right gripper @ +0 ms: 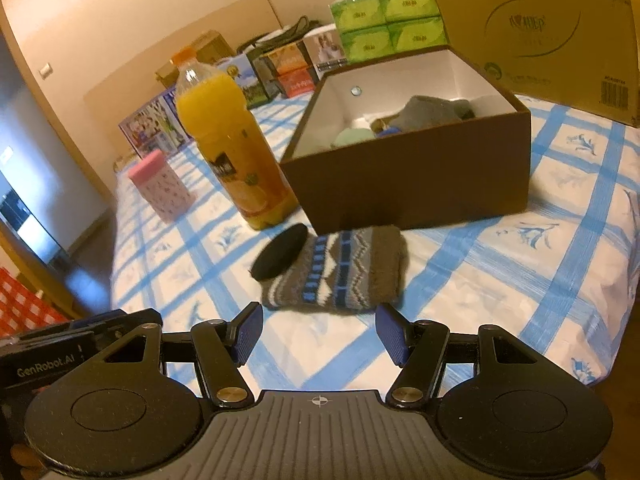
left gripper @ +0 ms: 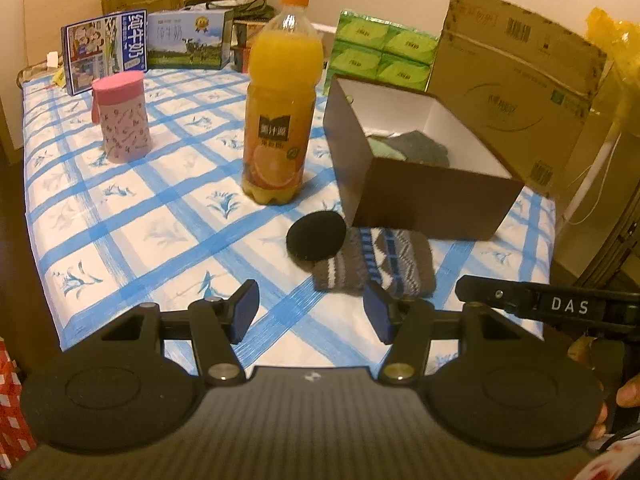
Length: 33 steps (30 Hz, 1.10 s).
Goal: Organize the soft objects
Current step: 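Withdraw both tools from the box toward the sock and black sponge, then close the left tool on the black sponge while the right tool grasps the knitted sock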
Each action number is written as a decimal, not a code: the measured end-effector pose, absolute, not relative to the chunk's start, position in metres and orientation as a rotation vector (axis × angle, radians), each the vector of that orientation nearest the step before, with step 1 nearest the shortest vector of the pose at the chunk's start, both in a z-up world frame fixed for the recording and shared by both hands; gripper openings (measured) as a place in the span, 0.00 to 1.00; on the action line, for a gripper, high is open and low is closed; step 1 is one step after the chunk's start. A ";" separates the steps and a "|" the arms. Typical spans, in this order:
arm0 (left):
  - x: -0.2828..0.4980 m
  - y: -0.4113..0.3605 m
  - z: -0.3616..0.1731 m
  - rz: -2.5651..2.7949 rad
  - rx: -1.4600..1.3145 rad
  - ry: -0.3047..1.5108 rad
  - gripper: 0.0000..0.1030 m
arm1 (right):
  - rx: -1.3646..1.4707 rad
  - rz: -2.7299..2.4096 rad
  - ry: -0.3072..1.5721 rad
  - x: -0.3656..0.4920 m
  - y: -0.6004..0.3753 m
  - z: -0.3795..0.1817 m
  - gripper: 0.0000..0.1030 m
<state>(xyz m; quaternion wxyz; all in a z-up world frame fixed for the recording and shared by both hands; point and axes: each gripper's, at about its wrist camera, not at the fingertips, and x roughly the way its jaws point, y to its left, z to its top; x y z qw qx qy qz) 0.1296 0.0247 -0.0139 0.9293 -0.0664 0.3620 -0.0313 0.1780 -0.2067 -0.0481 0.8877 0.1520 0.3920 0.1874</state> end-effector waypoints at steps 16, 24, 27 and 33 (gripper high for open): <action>0.153 0.023 -0.059 -0.030 -0.116 0.867 0.53 | 0.179 0.342 0.840 0.203 -0.189 -0.085 0.61; 0.169 0.021 -0.075 -0.022 -0.095 0.905 0.54 | 0.164 0.296 0.846 0.229 -0.191 -0.101 0.61; 0.176 0.020 -0.081 -0.028 -0.093 0.913 0.55 | 0.186 0.294 0.849 0.238 -0.193 -0.106 0.61; 0.188 0.018 -0.088 -0.052 -0.092 0.911 0.59 | 0.212 0.294 0.855 0.257 -0.189 -0.117 0.61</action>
